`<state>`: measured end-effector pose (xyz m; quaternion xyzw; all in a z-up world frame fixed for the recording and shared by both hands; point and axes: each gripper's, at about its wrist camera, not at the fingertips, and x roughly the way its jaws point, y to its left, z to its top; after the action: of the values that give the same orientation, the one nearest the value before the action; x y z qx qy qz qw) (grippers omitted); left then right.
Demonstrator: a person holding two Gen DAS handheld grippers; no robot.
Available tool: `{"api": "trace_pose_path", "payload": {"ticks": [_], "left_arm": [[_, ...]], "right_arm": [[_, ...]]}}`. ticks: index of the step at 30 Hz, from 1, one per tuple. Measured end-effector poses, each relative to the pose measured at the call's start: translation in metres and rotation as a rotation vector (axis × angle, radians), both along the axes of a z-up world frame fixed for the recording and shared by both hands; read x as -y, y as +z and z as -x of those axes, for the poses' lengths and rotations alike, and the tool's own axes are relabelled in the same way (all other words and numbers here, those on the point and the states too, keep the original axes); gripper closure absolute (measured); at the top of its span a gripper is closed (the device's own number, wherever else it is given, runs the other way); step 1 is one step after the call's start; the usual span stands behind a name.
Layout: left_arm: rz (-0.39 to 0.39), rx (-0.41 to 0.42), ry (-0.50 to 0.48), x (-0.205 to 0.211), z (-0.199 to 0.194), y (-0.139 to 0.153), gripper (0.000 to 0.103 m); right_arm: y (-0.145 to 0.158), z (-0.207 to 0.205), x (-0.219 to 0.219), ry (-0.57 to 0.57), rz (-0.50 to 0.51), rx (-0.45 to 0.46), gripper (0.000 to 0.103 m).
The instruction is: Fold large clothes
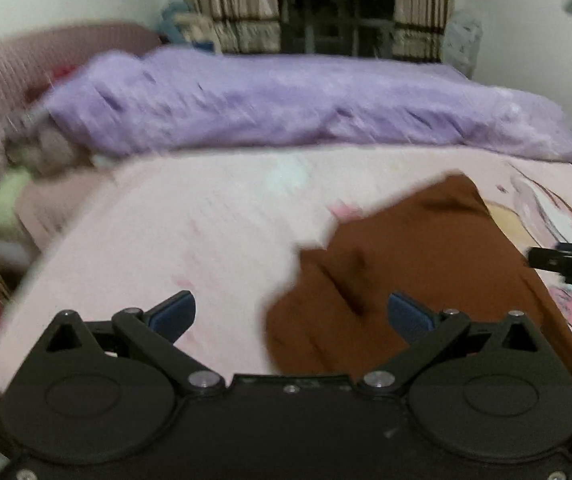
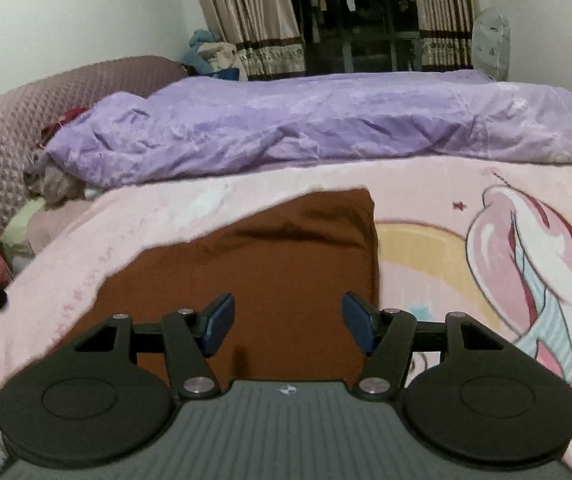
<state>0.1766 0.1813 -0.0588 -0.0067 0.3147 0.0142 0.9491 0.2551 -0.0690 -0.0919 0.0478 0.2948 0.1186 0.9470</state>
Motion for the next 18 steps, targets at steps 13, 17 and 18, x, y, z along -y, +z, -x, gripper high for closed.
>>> {"api": "trace_pose_path", "payload": {"ticks": [13, 17, 18], "left_arm": [[0.208, -0.044, 0.039, -0.016, -0.033, -0.069, 0.0], [0.333, -0.154, 0.026, -0.035, -0.072, -0.078, 0.0], [0.367, -0.188, 0.014, -0.036, -0.081, -0.082, 0.0]], "right_arm": [[-0.011, -0.001, 0.035, 0.012, -0.056, -0.043, 0.017], [-0.02, -0.02, 0.061, -0.038, -0.059, -0.127, 0.014], [-0.028, -0.026, 0.065, -0.02, -0.093, -0.169, 0.014]]}}
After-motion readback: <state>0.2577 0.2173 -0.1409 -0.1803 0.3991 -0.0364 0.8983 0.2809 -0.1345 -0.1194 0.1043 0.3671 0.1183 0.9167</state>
